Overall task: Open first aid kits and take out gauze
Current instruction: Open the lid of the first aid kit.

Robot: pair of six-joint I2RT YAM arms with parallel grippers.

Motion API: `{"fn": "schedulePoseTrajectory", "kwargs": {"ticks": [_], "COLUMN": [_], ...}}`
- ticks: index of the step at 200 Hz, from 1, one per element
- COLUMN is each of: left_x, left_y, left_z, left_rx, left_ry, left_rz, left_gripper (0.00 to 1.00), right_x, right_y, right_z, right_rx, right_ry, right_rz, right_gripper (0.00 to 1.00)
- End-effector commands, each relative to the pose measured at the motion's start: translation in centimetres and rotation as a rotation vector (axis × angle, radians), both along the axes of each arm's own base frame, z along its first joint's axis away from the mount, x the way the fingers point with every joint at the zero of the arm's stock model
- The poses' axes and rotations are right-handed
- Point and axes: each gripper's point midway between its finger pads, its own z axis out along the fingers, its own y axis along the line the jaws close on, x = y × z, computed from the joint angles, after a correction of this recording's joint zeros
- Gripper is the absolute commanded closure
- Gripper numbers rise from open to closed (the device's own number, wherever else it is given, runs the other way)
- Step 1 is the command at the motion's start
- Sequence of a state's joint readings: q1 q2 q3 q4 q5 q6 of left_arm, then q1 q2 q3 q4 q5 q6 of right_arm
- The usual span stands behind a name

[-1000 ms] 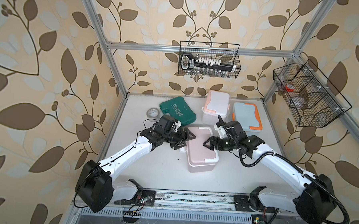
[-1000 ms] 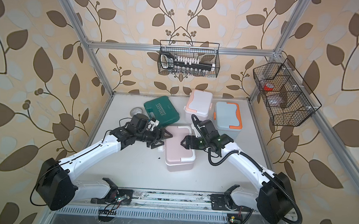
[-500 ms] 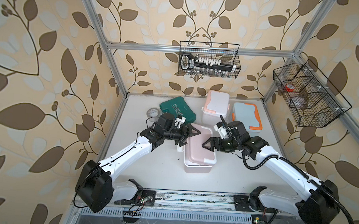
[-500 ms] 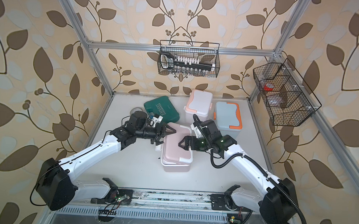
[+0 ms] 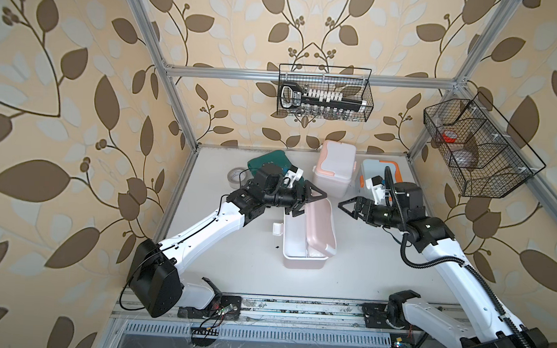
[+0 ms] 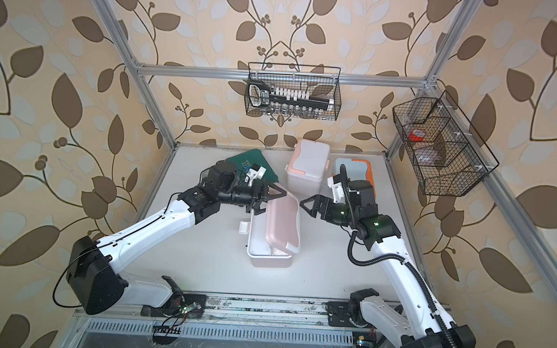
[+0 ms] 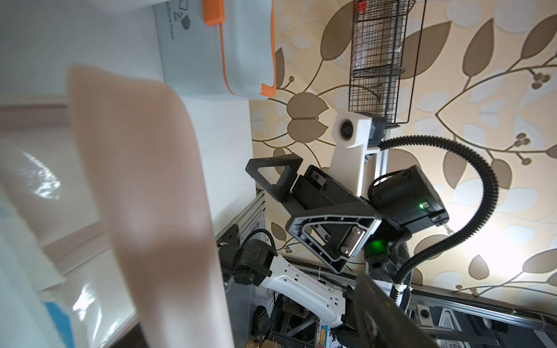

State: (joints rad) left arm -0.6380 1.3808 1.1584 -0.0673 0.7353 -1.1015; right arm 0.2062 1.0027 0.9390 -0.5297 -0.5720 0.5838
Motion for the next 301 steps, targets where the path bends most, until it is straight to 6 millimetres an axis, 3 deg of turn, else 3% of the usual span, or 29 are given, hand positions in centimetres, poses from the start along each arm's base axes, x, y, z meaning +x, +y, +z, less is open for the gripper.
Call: {"fn": "schedulePoseTrajectory", "kwargs": {"ticks": [1, 12, 17, 72, 115, 136, 177, 208, 213, 262, 288, 301], "left_x": [-0.2, -0.4, 0.0, 0.5, 0.4, 0.1, -0.7, -1.1, -1.5, -1.5, -1.1, -0.9], "left_y": [-1.8, -2.5, -3.3, -8.2, -9.4, -8.2, -4.1, -1.4, -0.6, 2.8, 4.7, 5.3], "left_z": [2.9, 3.7, 2.8, 1.8, 0.3, 0.5, 1.6, 0.2, 0.9, -3.9, -6.4, -6.8], "left_rx": [-0.017, 0.002, 0.027, 0.118, 0.187, 0.223, 0.312, 0.380, 0.372, 0.582, 0.738, 0.781], "left_ry": [-0.091, -0.120, -0.108, -0.139, -0.171, -0.213, -0.304, -0.310, -0.326, -0.277, -0.251, -0.251], "left_rz": [-0.034, -0.041, -0.048, -0.121, -0.156, -0.143, -0.054, 0.016, 0.034, 0.079, 0.093, 0.100], "left_gripper": [0.18, 0.17, 0.17, 0.15, 0.08, 0.01, 0.01, 0.01, 0.01, 0.02, 0.09, 0.13], "right_x": [-0.1, 0.1, 0.2, 0.5, 0.1, -0.1, -0.5, -0.6, -0.7, -1.0, -2.0, -2.2], "right_y": [-0.7, -1.3, -1.5, -3.9, -4.8, -4.9, -4.5, -4.3, -4.2, -3.7, -0.3, 1.3], "right_z": [0.5, 0.6, 0.7, 1.7, 2.0, 1.9, 2.7, 4.3, 4.5, 6.7, 7.1, 5.8], "right_rx": [0.036, 0.048, 0.055, 0.083, 0.085, 0.084, 0.102, 0.110, 0.111, 0.072, 0.025, -0.038], "right_ry": [0.008, 0.008, 0.008, -0.019, -0.029, -0.030, -0.062, -0.098, -0.102, -0.165, -0.191, -0.164], "right_rz": [-0.012, -0.029, -0.034, -0.095, -0.122, -0.122, -0.087, -0.066, -0.062, -0.045, 0.061, 0.094], "right_gripper": [0.01, 0.02, 0.02, 0.02, 0.01, 0.00, 0.01, 0.00, 0.01, 0.01, 0.03, 0.03]}}
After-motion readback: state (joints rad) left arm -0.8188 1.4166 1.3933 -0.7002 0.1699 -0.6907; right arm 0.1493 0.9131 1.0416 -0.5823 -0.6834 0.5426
